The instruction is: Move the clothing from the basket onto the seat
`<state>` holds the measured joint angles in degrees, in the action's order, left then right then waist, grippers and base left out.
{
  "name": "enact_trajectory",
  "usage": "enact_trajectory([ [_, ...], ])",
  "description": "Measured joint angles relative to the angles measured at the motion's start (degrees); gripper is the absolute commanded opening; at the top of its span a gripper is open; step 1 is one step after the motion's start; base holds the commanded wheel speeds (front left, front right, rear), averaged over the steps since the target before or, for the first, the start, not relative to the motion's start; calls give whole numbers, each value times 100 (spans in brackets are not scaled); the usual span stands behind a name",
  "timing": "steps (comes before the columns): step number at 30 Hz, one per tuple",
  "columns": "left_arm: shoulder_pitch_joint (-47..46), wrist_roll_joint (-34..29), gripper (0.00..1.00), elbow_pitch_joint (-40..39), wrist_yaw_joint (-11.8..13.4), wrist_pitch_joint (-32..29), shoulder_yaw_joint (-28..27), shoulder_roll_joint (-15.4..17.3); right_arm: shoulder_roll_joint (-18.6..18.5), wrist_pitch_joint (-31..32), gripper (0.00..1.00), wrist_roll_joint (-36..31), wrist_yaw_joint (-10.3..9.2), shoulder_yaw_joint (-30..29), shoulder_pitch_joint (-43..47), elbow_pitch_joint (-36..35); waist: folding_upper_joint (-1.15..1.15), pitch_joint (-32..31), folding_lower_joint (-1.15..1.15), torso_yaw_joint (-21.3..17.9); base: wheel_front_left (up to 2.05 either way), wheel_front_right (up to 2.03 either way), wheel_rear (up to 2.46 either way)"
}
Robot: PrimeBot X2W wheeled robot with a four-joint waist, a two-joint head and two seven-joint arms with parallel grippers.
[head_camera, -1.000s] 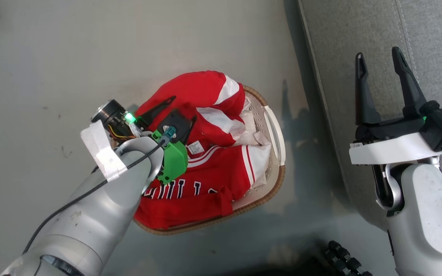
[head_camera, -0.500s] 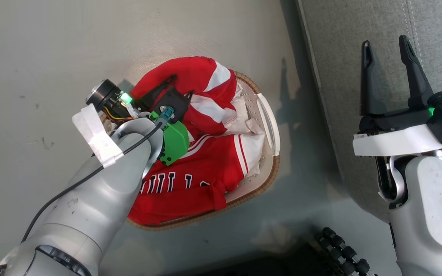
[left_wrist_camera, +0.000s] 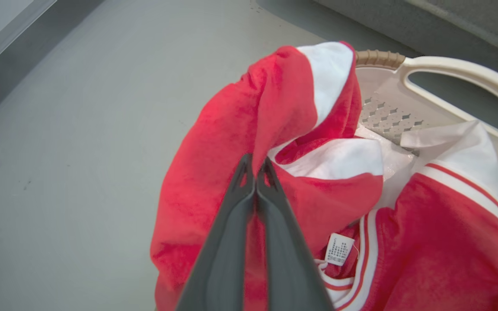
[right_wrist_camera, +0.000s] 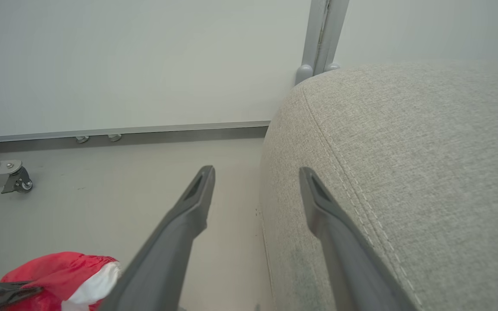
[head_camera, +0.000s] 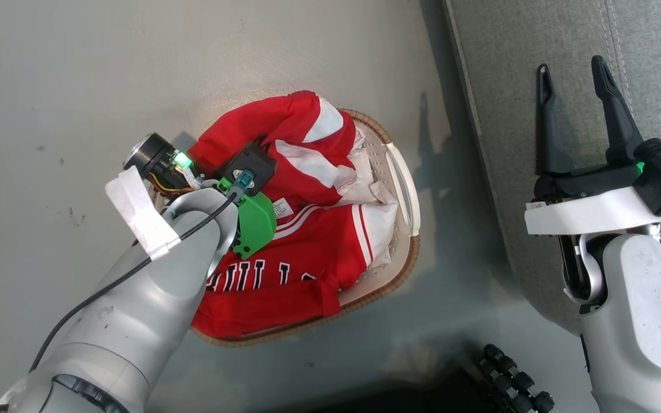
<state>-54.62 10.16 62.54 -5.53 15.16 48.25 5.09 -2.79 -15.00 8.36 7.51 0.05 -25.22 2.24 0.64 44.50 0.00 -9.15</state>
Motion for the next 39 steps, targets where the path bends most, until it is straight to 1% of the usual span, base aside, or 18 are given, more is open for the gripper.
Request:
enact_trajectory([
  [4,92,36,0,-186,-5,0,-27,9,0,0,100,-2,0,-32,26,55,0,-91,0,10,0,0,0],
  [7,298,80,0,-470,-8,0,-99,80,-1,0,100,-27,0,-52,89,108,0,-198,0,31,0,0,0],
  [13,873,125,0,-1344,9,-1,-320,379,0,0,100,-91,0,-74,267,221,0,-542,0,105,0,0,0],
  [17,1315,203,0,-2000,83,0,-567,616,2,0,100,-158,0,-81,457,313,0,-838,0,168,0,0,0],
  [22,1907,199,0,-2816,145,-2,-811,906,2,0,100,-246,0,-82,777,453,0,-1338,-1,249,0,0,0],
  [26,2196,40,0,-3283,120,-2,-833,1102,2,0,100,-298,0,-63,1079,564,0,-1808,-1,309,0,0,0],
  [32,2230,-132,0,-3595,-23,-2,-688,1447,2,0,100,-343,0,48,1524,703,0,-2558,-1,375,0,0,0],
  [34,2127,-165,0,-3648,-63,-8,-633,1582,1,0,100,-348,0,113,1657,742,0,-2829,-1,389,0,0,0],
  [39,1621,-225,0,-3953,-149,-297,-534,1861,2,0,100,-360,0,291,1819,770,0,-3417,-1,395,0,0,0],
])
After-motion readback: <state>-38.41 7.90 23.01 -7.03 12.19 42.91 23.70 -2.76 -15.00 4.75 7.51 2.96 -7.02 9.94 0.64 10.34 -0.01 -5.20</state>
